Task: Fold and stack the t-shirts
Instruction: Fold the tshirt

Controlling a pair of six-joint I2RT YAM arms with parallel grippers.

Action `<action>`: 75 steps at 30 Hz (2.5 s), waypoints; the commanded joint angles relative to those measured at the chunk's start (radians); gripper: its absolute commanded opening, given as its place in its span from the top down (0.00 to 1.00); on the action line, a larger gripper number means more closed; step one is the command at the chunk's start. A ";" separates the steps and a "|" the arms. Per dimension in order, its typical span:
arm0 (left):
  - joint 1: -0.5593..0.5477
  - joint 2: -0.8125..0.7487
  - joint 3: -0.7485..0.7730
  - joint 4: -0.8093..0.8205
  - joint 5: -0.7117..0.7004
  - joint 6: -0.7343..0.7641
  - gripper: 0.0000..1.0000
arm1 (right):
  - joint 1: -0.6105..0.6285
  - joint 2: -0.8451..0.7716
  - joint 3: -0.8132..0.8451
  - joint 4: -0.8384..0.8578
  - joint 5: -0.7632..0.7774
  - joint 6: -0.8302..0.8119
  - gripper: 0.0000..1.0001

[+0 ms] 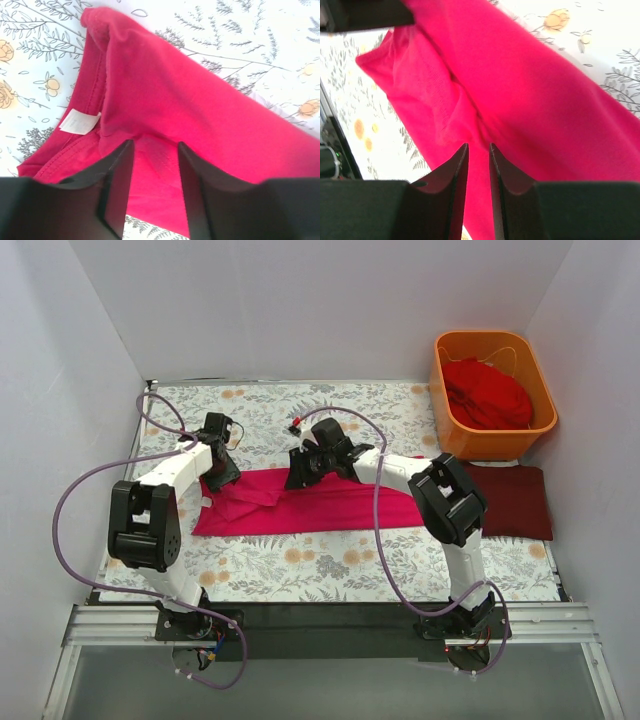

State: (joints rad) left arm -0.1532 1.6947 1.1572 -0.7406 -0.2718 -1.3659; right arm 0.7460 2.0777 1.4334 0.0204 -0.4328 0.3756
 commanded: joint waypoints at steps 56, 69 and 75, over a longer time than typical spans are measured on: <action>-0.082 -0.198 -0.363 0.121 0.062 -0.052 0.87 | 0.043 0.122 0.079 0.199 0.092 0.080 0.80; -0.082 -0.230 -0.357 0.106 0.062 -0.064 0.82 | -0.025 0.107 0.032 0.223 0.042 0.161 0.78; -0.078 -0.299 -0.289 0.046 0.053 -0.070 0.75 | -0.066 -0.034 -0.099 0.220 0.022 0.112 0.77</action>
State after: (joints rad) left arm -0.2352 1.4654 0.8101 -0.6552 -0.1776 -1.4288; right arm 0.7094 2.1677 1.3743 0.2142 -0.3893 0.5190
